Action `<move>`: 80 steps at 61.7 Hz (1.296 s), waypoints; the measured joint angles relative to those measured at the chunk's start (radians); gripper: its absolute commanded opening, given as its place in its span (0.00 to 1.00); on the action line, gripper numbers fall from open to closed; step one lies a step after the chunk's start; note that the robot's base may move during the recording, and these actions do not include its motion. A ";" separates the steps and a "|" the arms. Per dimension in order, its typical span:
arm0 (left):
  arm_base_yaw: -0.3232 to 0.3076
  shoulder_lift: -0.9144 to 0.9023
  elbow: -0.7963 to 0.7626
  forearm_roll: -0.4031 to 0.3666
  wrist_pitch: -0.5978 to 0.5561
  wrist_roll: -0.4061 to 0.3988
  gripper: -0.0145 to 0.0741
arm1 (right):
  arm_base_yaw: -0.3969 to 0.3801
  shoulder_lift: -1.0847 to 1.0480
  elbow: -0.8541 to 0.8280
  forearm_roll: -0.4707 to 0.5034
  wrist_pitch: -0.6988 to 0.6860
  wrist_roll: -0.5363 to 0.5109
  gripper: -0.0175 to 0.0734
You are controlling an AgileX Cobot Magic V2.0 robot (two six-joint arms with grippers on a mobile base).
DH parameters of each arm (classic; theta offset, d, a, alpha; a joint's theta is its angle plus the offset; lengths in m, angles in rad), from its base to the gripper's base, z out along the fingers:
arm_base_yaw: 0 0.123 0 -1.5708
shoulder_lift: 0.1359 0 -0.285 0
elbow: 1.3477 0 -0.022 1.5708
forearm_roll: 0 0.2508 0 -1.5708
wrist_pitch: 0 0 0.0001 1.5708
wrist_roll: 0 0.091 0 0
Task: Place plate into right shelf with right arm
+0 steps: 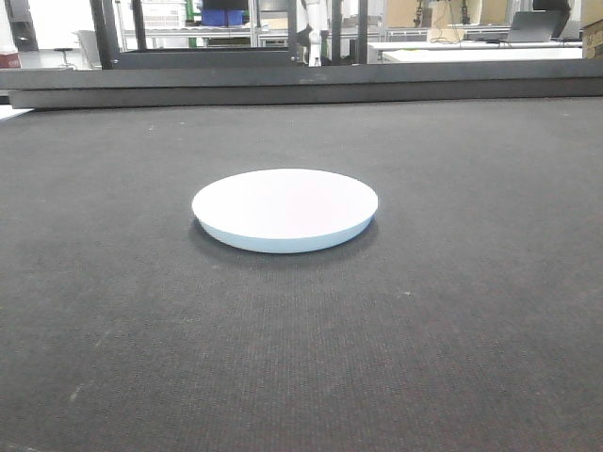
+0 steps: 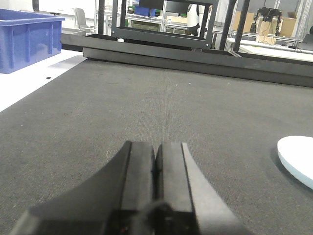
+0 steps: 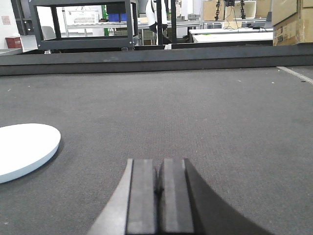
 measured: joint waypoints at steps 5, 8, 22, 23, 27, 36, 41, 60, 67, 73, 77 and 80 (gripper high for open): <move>0.000 0.000 0.000 0.000 0.000 0.000 0.11 | 0.000 0.000 0.000 0.000 0.000 0.000 0.24; 0.000 0.000 0.000 0.000 0.000 0.000 0.11 | 0.000 0.000 0.000 0.000 0.000 0.000 0.24; 0.000 0.000 0.000 0.000 0.000 0.000 0.11 | 0.000 0.000 0.000 0.000 0.000 0.000 0.24; 0.000 0.000 0.000 0.000 0.000 0.000 0.11 | 0.000 0.000 0.000 0.000 0.000 0.000 0.24; 0.000 0.000 0.000 0.000 0.000 0.000 0.11 | 0.000 0.000 0.000 0.000 0.000 0.000 0.24; 0.000 0.000 0.000 0.000 0.000 0.000 0.11 | 0.000 0.000 0.000 0.000 0.000 0.000 0.24; 0.000 0.000 0.000 0.000 0.000 0.000 0.11 | 0.000 0.000 0.000 0.000 0.000 0.000 0.24; 0.000 0.000 0.000 0.000 0.000 0.000 0.11 | 0.000 0.000 -0.039 0.000 0.042 0.000 0.26; 0.000 0.000 0.000 0.000 0.000 0.000 0.11 | 0.000 0.048 -0.180 0.000 0.173 0.000 0.44; 0.000 0.000 0.000 0.000 0.000 0.000 0.11 | 0.000 0.150 -0.293 0.000 0.259 0.000 0.65; 0.000 0.000 0.000 0.000 0.000 0.000 0.11 | 0.000 0.232 -0.361 0.000 0.302 0.000 0.73; 0.000 0.000 0.000 0.000 0.000 0.000 0.11 | 0.000 0.304 -0.399 0.000 0.321 0.000 0.75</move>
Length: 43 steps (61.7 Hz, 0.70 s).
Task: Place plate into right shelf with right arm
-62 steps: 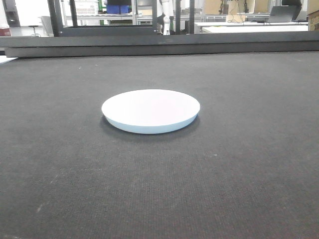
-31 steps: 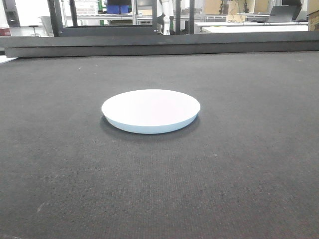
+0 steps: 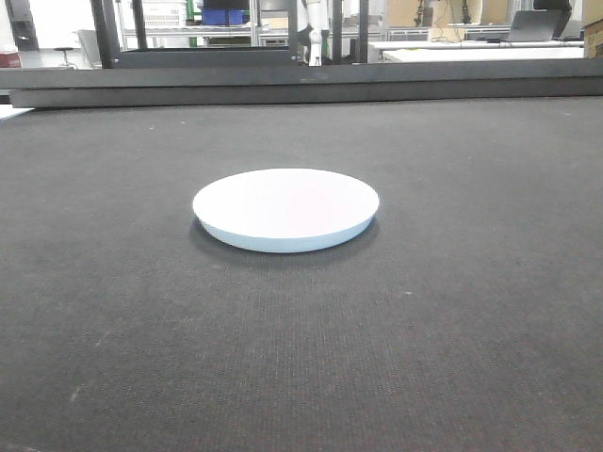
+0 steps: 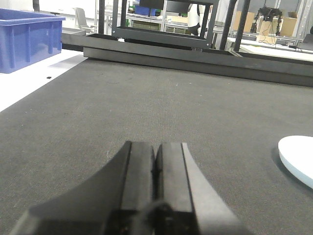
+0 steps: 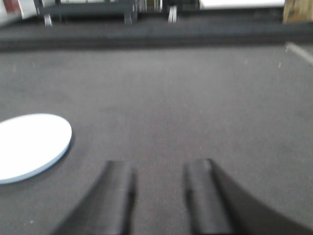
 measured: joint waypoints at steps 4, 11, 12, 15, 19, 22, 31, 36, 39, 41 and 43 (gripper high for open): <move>0.000 0.000 0.000 0.000 0.000 0.000 0.11 | 0.000 0.096 -0.058 0.000 0.027 0.000 0.75; 0.000 0.000 0.000 0.000 0.000 0.000 0.11 | 0.000 0.276 -0.165 0.000 0.072 0.000 0.75; 0.000 0.000 0.000 0.000 0.000 0.000 0.11 | 0.001 0.298 -0.181 0.000 0.082 0.000 0.75; 0.000 0.000 0.000 0.000 0.000 0.000 0.11 | 0.007 0.378 -0.241 0.000 0.107 0.000 0.75; 0.000 0.000 0.000 0.000 0.000 0.000 0.11 | 0.029 0.494 -0.336 0.000 0.144 0.000 0.75; 0.000 0.000 0.000 0.000 0.000 0.000 0.11 | 0.062 0.600 -0.422 0.000 0.167 0.002 0.75; 0.000 0.000 0.000 0.000 0.000 0.000 0.11 | 0.175 0.842 -0.622 -0.046 0.223 0.039 0.75; 0.000 0.000 0.000 0.000 0.000 0.000 0.11 | 0.224 0.981 -0.727 -0.081 0.262 0.098 0.75; 0.000 0.000 0.000 0.000 0.000 0.000 0.11 | 0.249 1.061 -0.793 -0.108 0.291 0.137 0.75; 0.000 0.000 0.000 0.000 0.000 0.000 0.11 | 0.265 1.106 -0.839 -0.126 0.306 0.160 0.75; 0.000 0.000 0.000 0.000 0.000 0.000 0.11 | 0.280 1.162 -0.885 -0.149 0.325 0.186 0.75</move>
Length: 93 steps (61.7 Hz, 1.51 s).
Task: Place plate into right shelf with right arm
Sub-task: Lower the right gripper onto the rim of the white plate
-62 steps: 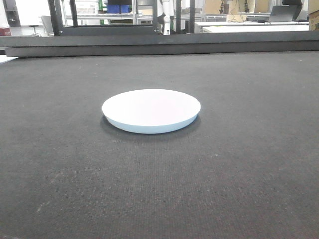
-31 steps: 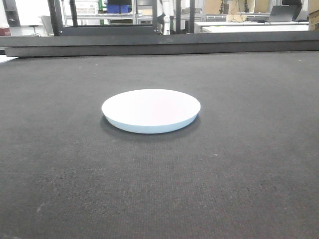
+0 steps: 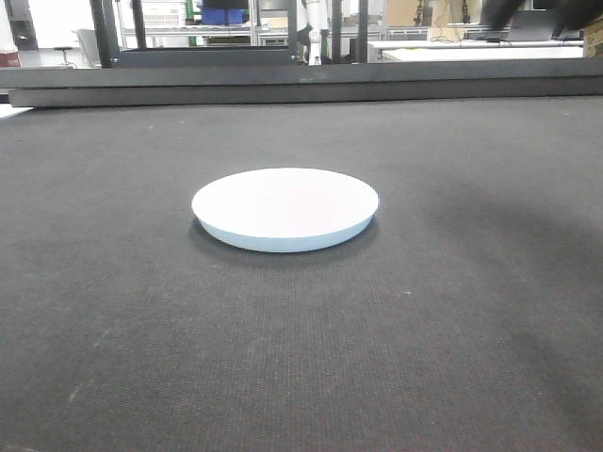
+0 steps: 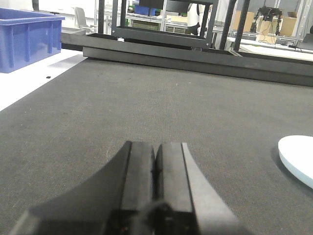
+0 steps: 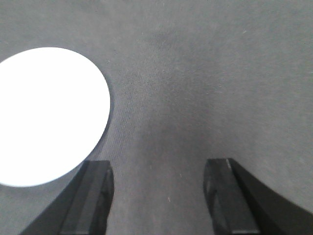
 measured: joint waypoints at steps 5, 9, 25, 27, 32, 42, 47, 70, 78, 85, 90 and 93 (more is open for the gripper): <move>0.000 0.000 0.000 0.000 0.000 0.000 0.11 | 0.032 0.128 -0.095 -0.045 0.035 0.049 0.75; 0.000 0.000 0.000 0.000 0.000 0.000 0.11 | 0.059 0.215 -0.165 -0.069 0.052 0.068 0.75; 0.000 0.000 0.000 0.000 0.000 0.000 0.11 | 0.137 0.480 -0.351 -0.086 0.054 0.081 0.75; 0.000 0.000 0.000 0.000 0.000 0.000 0.11 | 0.141 0.502 -0.359 -0.087 0.048 0.082 0.75; 0.000 0.000 0.000 0.000 0.000 0.000 0.11 | 0.143 0.540 -0.365 -0.090 0.028 0.082 0.75; 0.000 0.000 0.000 0.000 0.000 0.000 0.11 | 0.143 0.588 -0.367 -0.104 -0.001 0.083 0.75; 0.000 0.000 0.000 0.000 0.000 0.000 0.11 | 0.143 0.602 -0.367 -0.105 -0.001 0.083 0.74; 0.000 0.000 0.000 0.000 0.000 0.000 0.11 | 0.143 0.617 -0.369 -0.108 -0.005 0.084 0.51; 0.000 0.000 0.000 0.000 0.000 0.000 0.11 | 0.143 0.634 -0.371 -0.108 -0.004 0.084 0.50; 0.000 0.000 0.000 0.000 0.000 0.000 0.11 | 0.143 0.637 -0.371 -0.112 -0.005 0.084 0.37; 0.000 0.000 0.000 0.000 0.000 0.000 0.11 | 0.143 0.637 -0.373 -0.112 -0.005 0.086 0.23; 0.000 0.000 0.000 0.000 0.000 0.000 0.11 | 0.143 0.635 -0.375 -0.112 -0.005 0.092 0.27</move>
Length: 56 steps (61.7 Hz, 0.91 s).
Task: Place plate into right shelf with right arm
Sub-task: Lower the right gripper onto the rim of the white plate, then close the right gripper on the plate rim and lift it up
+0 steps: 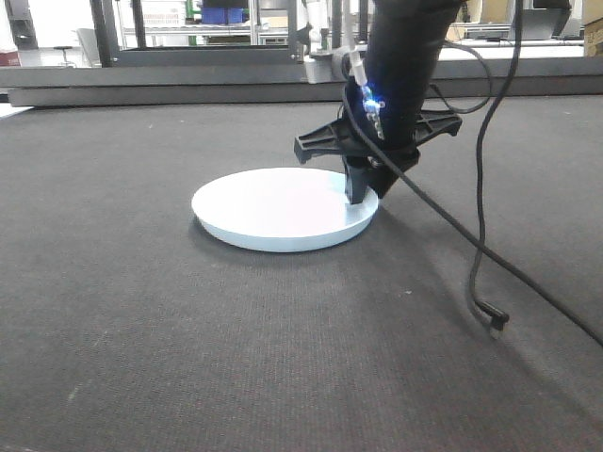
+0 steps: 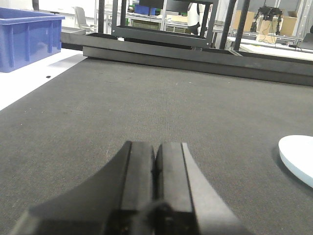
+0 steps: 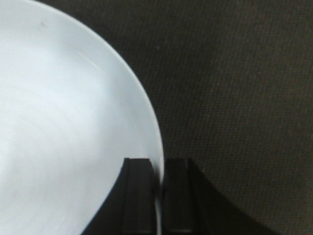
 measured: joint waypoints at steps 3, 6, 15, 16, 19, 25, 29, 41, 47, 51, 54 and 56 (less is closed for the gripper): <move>0.000 0.000 0.000 0.000 0.000 0.000 0.11 | 0.000 0.000 -0.002 0.000 0.000 0.002 0.26; 0.000 0.000 0.000 0.000 0.000 0.000 0.11 | 0.000 0.000 -0.002 0.000 0.000 0.002 0.26; 0.000 0.000 0.000 0.000 0.000 0.000 0.11 | 0.000 -0.027 -0.002 0.002 0.016 0.004 0.26; 0.000 0.000 0.000 0.000 0.000 0.000 0.11 | 0.000 -0.033 -0.002 0.002 0.018 0.004 0.26; 0.000 0.000 0.000 0.000 0.000 0.000 0.11 | 0.000 -0.057 0.000 0.004 0.026 0.004 0.26; 0.000 0.000 0.000 0.000 0.000 0.000 0.11 | -0.008 -0.110 0.015 0.004 0.035 0.004 0.26; 0.000 0.000 0.000 0.000 0.000 0.000 0.11 | -0.017 -0.155 0.042 0.000 0.037 0.004 0.26; 0.000 0.000 0.000 0.000 0.000 0.000 0.11 | -0.041 -0.329 0.201 -0.016 0.009 0.001 0.26; 0.000 0.000 0.000 0.000 0.000 0.000 0.11 | -0.042 -0.435 0.320 -0.018 -0.036 0.001 0.26; 0.000 0.000 0.000 0.000 0.000 0.000 0.11 | -0.042 -0.507 0.413 -0.018 -0.075 0.001 0.26; 0.000 0.000 0.000 0.000 0.000 0.000 0.11 | -0.038 -0.564 0.470 -0.018 -0.099 0.001 0.26; 0.000 0.000 0.000 0.000 0.000 0.000 0.11 | -0.035 -0.597 0.508 -0.018 -0.114 0.001 0.26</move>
